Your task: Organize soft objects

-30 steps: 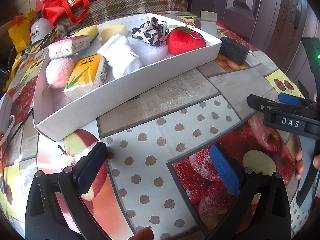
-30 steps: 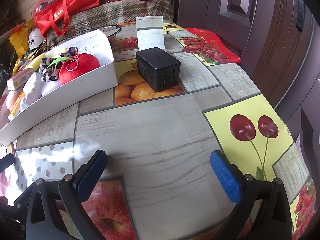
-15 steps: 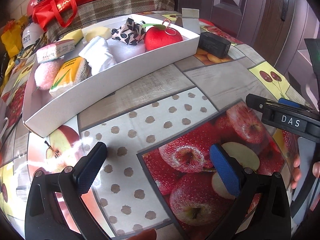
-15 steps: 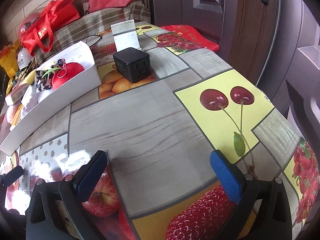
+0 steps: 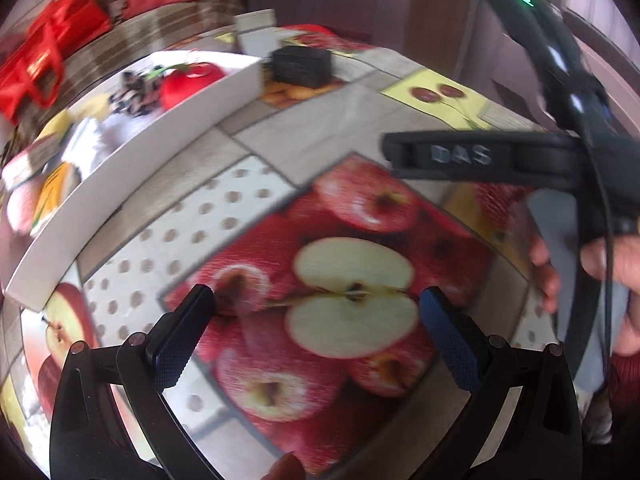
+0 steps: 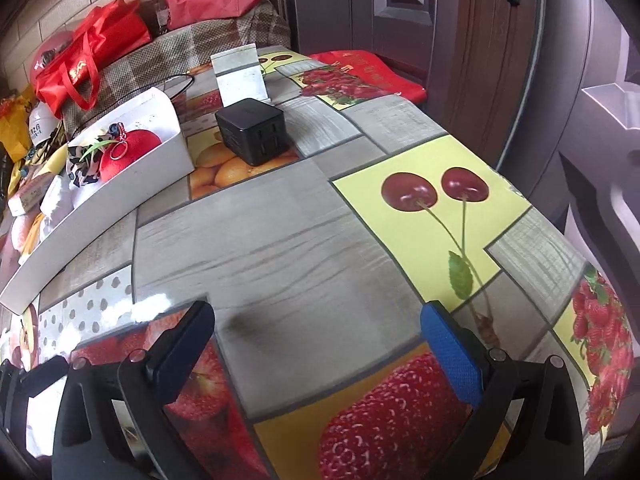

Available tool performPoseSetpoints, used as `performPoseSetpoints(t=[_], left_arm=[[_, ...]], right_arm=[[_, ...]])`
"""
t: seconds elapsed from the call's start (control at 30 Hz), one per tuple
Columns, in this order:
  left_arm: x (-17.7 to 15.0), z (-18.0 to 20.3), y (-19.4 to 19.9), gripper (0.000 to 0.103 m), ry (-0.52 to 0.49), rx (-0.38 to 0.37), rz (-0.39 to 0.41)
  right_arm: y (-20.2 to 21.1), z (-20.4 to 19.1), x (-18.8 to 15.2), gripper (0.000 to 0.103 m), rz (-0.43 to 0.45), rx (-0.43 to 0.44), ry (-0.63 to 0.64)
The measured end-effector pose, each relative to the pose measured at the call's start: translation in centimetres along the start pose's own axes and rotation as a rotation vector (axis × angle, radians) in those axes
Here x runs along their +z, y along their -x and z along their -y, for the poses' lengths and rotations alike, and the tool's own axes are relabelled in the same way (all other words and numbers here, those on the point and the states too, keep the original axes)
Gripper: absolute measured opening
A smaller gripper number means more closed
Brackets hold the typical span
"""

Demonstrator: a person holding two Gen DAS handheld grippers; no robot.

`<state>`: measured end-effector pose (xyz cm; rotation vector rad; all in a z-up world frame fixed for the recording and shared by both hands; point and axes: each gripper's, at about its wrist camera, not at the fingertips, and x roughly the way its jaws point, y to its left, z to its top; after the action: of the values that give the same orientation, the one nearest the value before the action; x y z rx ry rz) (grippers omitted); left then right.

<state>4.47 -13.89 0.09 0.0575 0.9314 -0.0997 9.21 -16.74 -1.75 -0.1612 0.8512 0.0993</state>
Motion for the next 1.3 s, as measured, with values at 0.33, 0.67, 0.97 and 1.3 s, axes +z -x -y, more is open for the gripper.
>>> performPoseSetpoints(t=[0.33,0.67,0.97,1.3], left_arm=[[0.1,1.3,-0.2,0.102,-0.064,-0.049,-0.001],[0.0,1.2,0.0,0.102,-0.063,-0.050,-0.001],[0.0,1.2,0.0,0.102,-0.063,-0.050,-0.001],[0.0,1.2,0.0,0.102,-0.063,-0.050,-0.001]], right_arm=[[0.3,1.4,-0.2,0.103,0.010,-0.010,-0.027],[-0.1,0.8,-0.2,0.103,-0.003,-0.051,0.004],[0.1,1.2,-0.2,0.103,0.003,-0.026,-0.007],[0.1,1.5,0.2,0.103,0.012,0.010,-0.005]])
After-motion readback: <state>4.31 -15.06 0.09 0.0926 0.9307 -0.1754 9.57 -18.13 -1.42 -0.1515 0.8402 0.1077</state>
